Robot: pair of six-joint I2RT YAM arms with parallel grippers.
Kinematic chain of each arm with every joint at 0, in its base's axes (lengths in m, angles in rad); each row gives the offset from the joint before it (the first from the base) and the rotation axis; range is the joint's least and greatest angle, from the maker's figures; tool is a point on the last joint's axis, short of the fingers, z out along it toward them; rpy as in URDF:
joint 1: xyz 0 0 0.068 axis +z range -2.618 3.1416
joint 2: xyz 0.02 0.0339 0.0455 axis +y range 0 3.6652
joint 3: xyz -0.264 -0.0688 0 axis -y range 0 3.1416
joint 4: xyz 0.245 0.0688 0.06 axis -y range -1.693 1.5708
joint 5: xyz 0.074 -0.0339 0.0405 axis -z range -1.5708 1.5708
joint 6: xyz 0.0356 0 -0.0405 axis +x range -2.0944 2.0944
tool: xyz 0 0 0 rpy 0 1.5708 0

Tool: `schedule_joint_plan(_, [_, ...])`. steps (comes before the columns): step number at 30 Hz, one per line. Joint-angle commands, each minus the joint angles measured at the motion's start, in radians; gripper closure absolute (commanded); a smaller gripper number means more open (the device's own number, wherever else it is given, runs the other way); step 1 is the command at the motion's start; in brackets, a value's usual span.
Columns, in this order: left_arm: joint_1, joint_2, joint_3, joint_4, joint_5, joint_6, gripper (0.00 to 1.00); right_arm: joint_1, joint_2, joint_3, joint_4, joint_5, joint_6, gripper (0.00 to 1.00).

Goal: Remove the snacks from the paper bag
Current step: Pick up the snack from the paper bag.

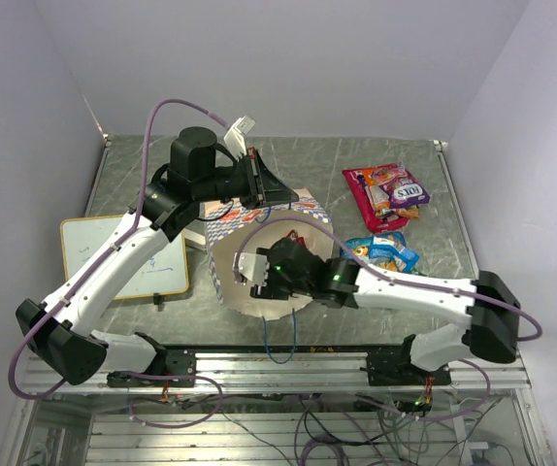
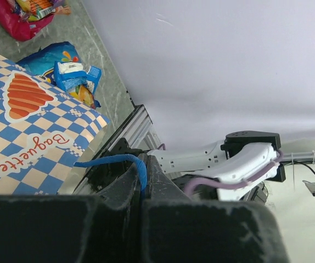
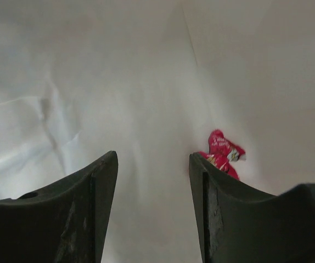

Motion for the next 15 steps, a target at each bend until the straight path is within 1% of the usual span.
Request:
schedule_joint_plan(1, [-0.007, -0.012, 0.032, 0.013, -0.001, 0.007, 0.93, 0.015, 0.071, -0.089, 0.235, 0.270, 0.137, 0.45])
schedule_joint_plan(4, [-0.007, 0.001, 0.052, 0.002, 0.019, 0.012, 0.93, 0.013, 0.133, -0.137, 0.335, 0.382, 0.163, 0.43])
schedule_joint_plan(7, [-0.007, 0.011, 0.077, -0.019, 0.037, 0.028, 0.93, -0.001, 0.189, -0.158, 0.394, 0.444, 0.164, 0.42])
schedule_joint_plan(11, [-0.007, 0.012, 0.096, -0.031, 0.061, 0.041, 0.93, -0.048, 0.253, -0.149, 0.433, 0.484, 0.184, 0.40])
schedule_joint_plan(13, [-0.007, 0.001, 0.080, -0.006, 0.077, 0.041, 0.93, -0.069, 0.293, -0.134, 0.451, 0.493, 0.189, 0.39])
schedule_joint_plan(15, [-0.007, -0.011, 0.049, 0.016, 0.088, 0.046, 0.93, -0.081, 0.343, -0.111, 0.478, 0.524, 0.183, 0.36])
